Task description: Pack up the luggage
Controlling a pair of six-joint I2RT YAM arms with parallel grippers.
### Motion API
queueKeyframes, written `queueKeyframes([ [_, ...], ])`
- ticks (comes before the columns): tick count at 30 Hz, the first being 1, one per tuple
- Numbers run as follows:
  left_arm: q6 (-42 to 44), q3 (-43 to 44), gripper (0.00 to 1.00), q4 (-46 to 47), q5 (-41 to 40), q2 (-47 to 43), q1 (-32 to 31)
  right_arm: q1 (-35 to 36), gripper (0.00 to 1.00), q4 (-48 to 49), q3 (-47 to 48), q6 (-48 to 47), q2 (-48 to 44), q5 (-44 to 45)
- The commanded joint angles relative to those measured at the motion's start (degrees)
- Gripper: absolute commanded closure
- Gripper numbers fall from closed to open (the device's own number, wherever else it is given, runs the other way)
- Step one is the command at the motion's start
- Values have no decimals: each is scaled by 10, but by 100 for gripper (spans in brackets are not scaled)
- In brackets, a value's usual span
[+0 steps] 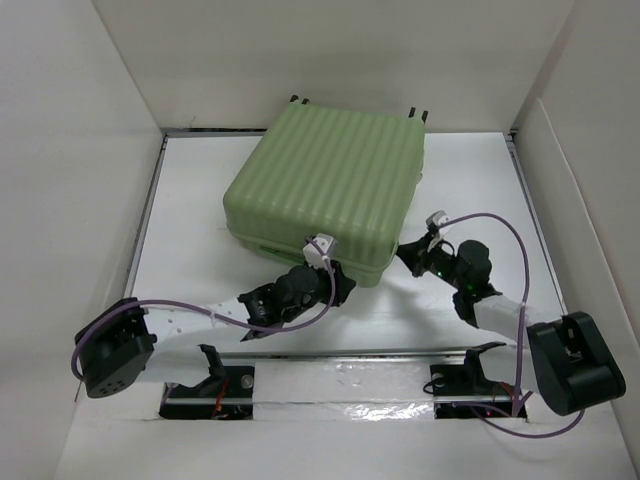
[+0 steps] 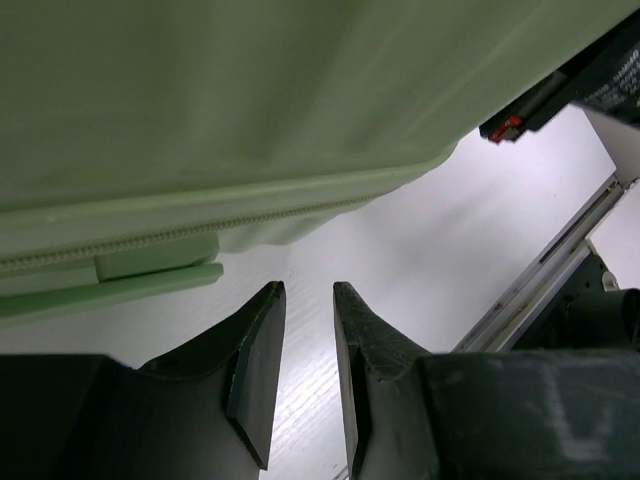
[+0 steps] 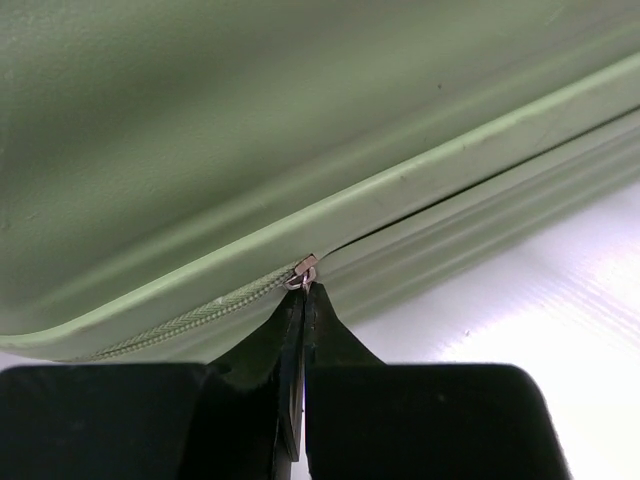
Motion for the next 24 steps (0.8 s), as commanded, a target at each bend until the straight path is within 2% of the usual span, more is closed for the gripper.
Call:
queueKeyframes([
  [1, 15, 37, 77, 49, -10, 11, 11, 6, 100, 86, -17, 59, -46, 8],
  [2, 15, 46, 77, 51, -11, 18, 17, 18, 100, 69, -23, 69, -79, 7],
  [5, 16, 60, 77, 73, -17, 29, 37, 71, 100, -82, -29, 85, -147, 60],
  [9, 17, 84, 78, 94, -16, 59, 66, 155, 100, -328, -16, 94, -295, 136],
  [11, 22, 96, 78, 103, -14, 70, 71, 200, 100, -422, -1, 109, -335, 166],
  [14, 27, 112, 78, 113, -6, 85, 71, 250, 100, -440, 1, 149, -370, 168],
  [17, 23, 130, 78, 120, 1, 110, 71, 334, 100, -458, 27, 168, -337, 214],
  [18, 19, 133, 79, 128, 4, 122, 71, 359, 100, -438, 34, 175, -321, 228],
  [19, 16, 138, 79, 130, 5, 128, 71, 415, 100, -422, 45, 182, -300, 257],
  [20, 15, 148, 79, 131, 11, 141, 65, 443, 100, -402, 53, 197, -250, 277],
  [21, 17, 154, 79, 130, 12, 145, 56, 468, 100, -354, 62, 208, -221, 300],
  [22, 19, 161, 79, 126, 12, 150, 50, 491, 100, -327, 80, 219, -193, 364],
  [24, 23, 170, 79, 116, -3, 146, 45, 531, 100, -258, 104, 243, -113, 418],
])
